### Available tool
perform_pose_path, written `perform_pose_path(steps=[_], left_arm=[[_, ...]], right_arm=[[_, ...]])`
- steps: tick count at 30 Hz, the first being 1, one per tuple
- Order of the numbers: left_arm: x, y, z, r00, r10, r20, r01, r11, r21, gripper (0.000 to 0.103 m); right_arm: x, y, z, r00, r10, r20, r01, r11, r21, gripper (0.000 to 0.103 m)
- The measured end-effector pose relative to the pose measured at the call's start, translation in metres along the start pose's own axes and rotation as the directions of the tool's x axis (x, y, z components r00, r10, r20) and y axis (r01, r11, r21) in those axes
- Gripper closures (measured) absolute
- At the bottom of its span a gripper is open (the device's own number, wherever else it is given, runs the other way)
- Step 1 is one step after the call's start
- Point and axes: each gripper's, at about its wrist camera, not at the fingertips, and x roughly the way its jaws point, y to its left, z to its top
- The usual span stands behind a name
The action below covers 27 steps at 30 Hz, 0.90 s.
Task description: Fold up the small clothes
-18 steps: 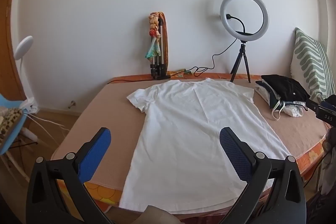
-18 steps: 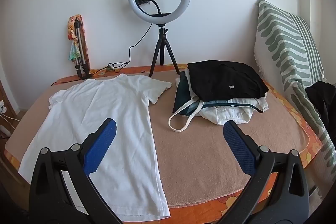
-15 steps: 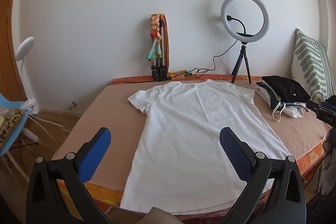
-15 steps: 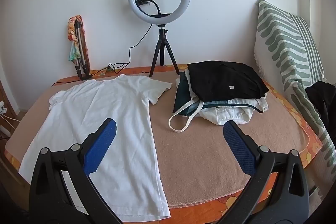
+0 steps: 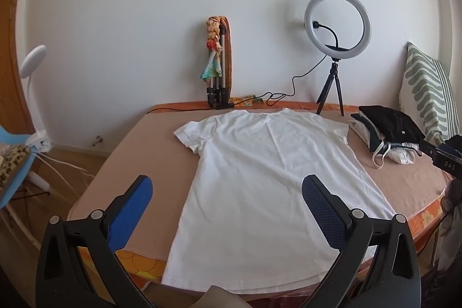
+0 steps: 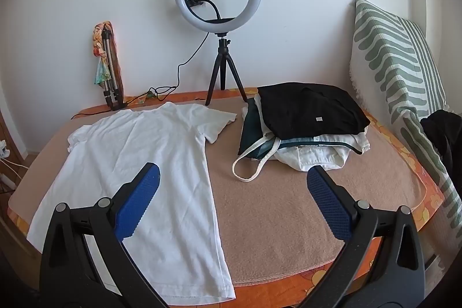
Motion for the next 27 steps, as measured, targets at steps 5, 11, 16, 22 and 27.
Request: perform_pose_path(steps=[5, 11, 16, 22, 27], left_arm=[[-0.0018, -0.0026, 0.0023, 1.000, 0.003, 0.004, -0.003, 1.000, 0.002, 0.000], [-0.0018, -0.0011, 0.0024, 1.000, 0.002, 0.005, -0.002, 1.000, 0.000, 0.000], [-0.0032, -0.0014, 0.0044, 1.000, 0.001, 0.010, -0.001, 1.000, 0.002, 0.000], [-0.0038, -0.0017, 0.0041, 1.000, 0.001, 0.012, -0.001, 1.000, 0.002, 0.000], [-0.0038, -0.0018, 0.0043, 1.000, 0.002, 0.015, -0.002, 1.000, 0.002, 0.000]], right_arm=[[0.0004, -0.0001, 0.0000, 1.000, 0.002, -0.001, -0.002, 1.000, 0.001, 0.000], [0.0006, 0.0003, -0.0002, 1.000, 0.003, -0.002, -0.003, 1.000, 0.002, 0.000], [0.0006, 0.0009, 0.0002, 1.000, 0.004, -0.002, -0.004, 1.000, 0.002, 0.000], [0.0007, 0.0014, 0.0005, 1.000, 0.003, -0.003, -0.003, 1.000, 0.003, 0.000], [0.0008, 0.0015, 0.0006, 1.000, 0.004, -0.003, -0.004, 1.000, 0.002, 0.000]])
